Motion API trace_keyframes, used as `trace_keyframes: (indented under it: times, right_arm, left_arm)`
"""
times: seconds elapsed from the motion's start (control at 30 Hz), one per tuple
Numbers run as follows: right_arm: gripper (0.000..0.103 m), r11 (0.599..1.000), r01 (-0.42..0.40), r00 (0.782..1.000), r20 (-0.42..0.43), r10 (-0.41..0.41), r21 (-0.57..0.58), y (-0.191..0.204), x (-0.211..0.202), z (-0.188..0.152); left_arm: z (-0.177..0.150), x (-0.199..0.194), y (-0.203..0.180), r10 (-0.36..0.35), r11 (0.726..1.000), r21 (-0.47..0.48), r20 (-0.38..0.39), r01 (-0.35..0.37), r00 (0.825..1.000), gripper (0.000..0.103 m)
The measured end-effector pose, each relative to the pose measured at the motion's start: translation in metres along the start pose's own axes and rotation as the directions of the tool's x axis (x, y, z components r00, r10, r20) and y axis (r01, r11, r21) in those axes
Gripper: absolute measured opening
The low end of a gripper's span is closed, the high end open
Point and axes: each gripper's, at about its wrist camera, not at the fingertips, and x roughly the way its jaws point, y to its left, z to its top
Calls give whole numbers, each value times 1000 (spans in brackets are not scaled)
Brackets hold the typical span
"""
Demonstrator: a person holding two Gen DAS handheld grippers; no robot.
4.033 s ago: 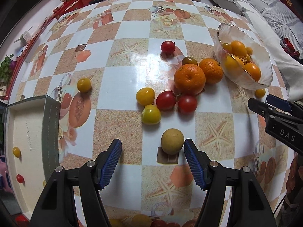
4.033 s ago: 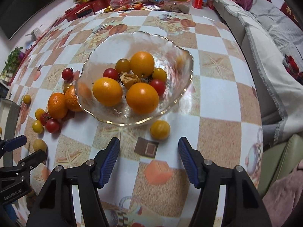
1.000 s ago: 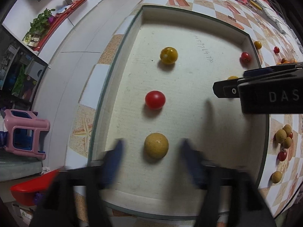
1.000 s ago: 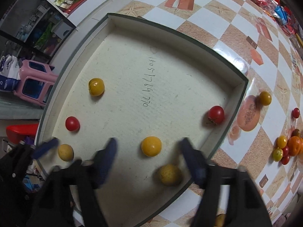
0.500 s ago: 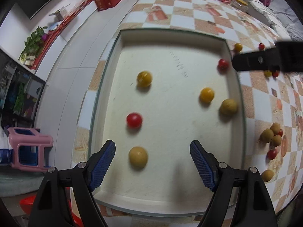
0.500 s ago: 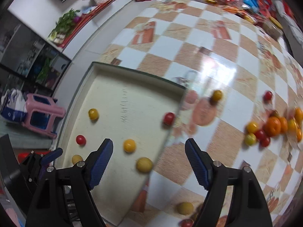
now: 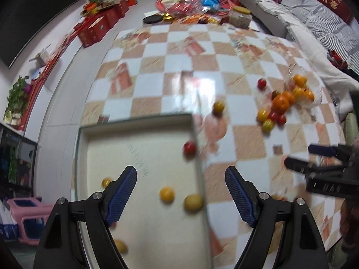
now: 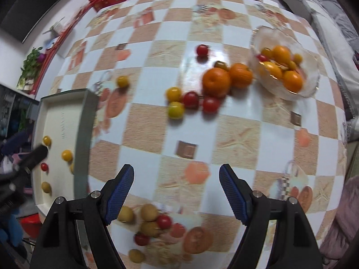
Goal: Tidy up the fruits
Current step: 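Grasp a yellow cherry tomato with the left tool while the right tool grasps a red cherry tomato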
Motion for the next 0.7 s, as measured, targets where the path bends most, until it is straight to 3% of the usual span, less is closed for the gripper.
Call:
trace_keyframes:
  times: [0.17, 0.4, 0.5, 0.7]
  right_arm:
    - [81, 1000, 14, 1000, 7, -14, 21, -26, 7, 8]
    - [81, 998, 51, 998, 43, -49, -39, -37, 19, 18]
    - [66, 997, 53, 997, 52, -51, -54, -39, 25, 20]
    - [65, 997, 38, 998, 56, -34, -72, -38, 39, 26]
  left_arm:
    - [37, 27, -27, -12, 1000, 19, -17, 12, 1000, 82]
    - [59, 85, -52, 29, 998, 49, -63, -26, 998, 82]
    - [67, 97, -54, 41, 998, 46, -60, -38, 997, 82]
    - [72, 121, -57, 74, 996, 63, -83, -69, 994, 82]
